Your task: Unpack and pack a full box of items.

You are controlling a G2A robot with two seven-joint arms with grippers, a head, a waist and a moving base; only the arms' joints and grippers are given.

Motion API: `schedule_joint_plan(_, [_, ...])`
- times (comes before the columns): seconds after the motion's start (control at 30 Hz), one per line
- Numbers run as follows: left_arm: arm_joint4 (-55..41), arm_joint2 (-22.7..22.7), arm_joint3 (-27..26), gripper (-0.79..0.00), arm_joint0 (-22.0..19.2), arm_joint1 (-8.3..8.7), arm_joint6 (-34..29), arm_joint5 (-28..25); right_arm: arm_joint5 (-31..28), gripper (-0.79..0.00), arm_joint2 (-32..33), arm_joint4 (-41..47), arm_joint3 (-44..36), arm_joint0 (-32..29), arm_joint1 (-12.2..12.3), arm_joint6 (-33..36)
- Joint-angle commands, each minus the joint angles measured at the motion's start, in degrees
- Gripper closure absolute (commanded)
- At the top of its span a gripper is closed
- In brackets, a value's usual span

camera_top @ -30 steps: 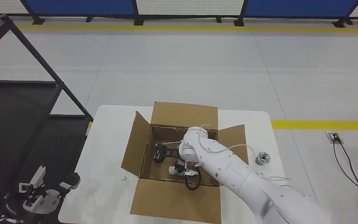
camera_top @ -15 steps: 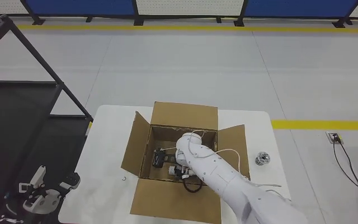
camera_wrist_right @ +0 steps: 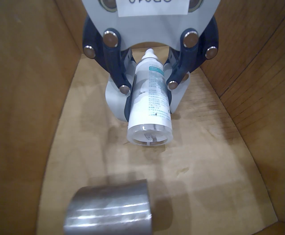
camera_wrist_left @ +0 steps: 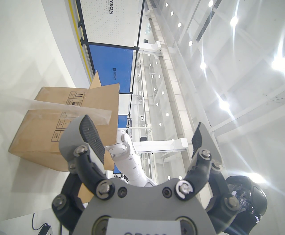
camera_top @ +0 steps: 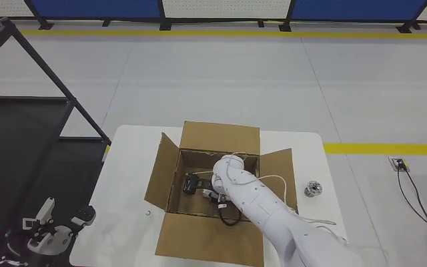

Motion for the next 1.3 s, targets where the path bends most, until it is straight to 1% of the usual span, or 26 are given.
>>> schedule_joint_plan(0.0, [0.0,0.0,0.0,-0.785,0.0,0.00,0.0,0.0,-1.6,0.000,0.2,-0.5,-0.3,0.8,0.2,-2.0])
schedule_joint_plan(0.07, [0.0,0.0,0.0,-0.785,0.0,0.00,0.0,0.0,-3.3,0.000,0.1,-1.7,-0.6,1.3,0.6,-3.9])
schedule_joint_plan(0.27, [0.0,0.0,0.0,-0.785,0.0,0.00,0.0,0.0,-3.6,0.000,0.4,-4.5,-3.2,1.4,2.2,-9.0])
schedule_joint_plan(0.4, [0.0,0.0,0.0,-0.785,0.0,0.00,0.0,0.0,-0.5,0.000,0.9,-6.6,-8.0,0.6,3.9,-9.6])
schedule_joint_plan(0.53, [0.0,0.0,0.0,-0.785,0.0,0.00,0.0,0.0,3.8,0.000,2.3,-7.5,-14.8,-0.6,6.5,-6.2])
schedule_joint_plan(0.6, [0.0,0.0,0.0,-0.785,0.0,0.00,0.0,0.0,7.0,0.000,3.9,-7.9,-21.4,-1.9,8.7,-2.7])
schedule_joint_plan(0.63, [0.0,0.0,0.0,-0.785,0.0,0.00,0.0,0.0,8.1,0.000,4.5,-8.1,-23.4,-2.4,9.4,-1.6])
schedule_joint_plan(0.67, [0.0,0.0,0.0,-0.785,0.0,0.00,0.0,0.0,9.9,0.000,5.7,-8.6,-28.3,-3.6,11.0,0.7])
schedule_joint_plan(0.7, [0.0,0.0,0.0,-0.785,0.0,0.00,0.0,0.0,10.8,0.000,6.5,-9.0,-30.7,-4.3,12.0,1.8])
schedule_joint_plan(0.73, [0.0,0.0,0.0,-0.785,0.0,0.00,0.0,0.0,12.6,0.000,8.2,-9.8,-35.9,-6.0,13.9,4.6])
schedule_joint_plan(0.77, [0.0,0.0,0.0,-0.785,0.0,0.00,0.0,0.0,13.1,0.000,9.1,-10.2,-38.7,-6.9,14.8,6.1])
schedule_joint_plan(0.83, [0.0,0.0,0.0,-0.785,0.0,0.00,0.0,0.0,15.5,0.000,13.2,-10.6,-46.8,-10.1,17.8,10.5])
schedule_joint_plan(0.9, [0.0,0.0,0.0,-0.785,0.0,0.00,0.0,0.0,16.3,0.000,18.2,-12.3,-56.5,-14.7,21.2,14.1])
schedule_joint_plan(0.93, [0.0,0.0,0.0,-0.785,0.0,0.00,0.0,0.0,16.5,0.000,20.6,-13.2,-60.3,-16.9,22.6,15.1])
schedule_joint_plan(1.03, [0.0,0.0,0.0,-0.785,0.0,0.00,0.0,0.0,12.9,0.000,27.5,-14.0,-70.0,-23.7,26.0,14.2])
schedule_joint_plan(1.07, [0.0,0.0,0.0,-0.785,0.0,0.00,0.0,0.0,11.2,0.000,29.5,-14.0,-71.9,-25.5,26.8,14.9])
schedule_joint_plan(1.27, [0.0,0.0,0.0,-0.785,0.0,0.00,0.0,0.0,11.2,0.000,29.5,-14.0,-71.9,-25.5,26.8,14.9])
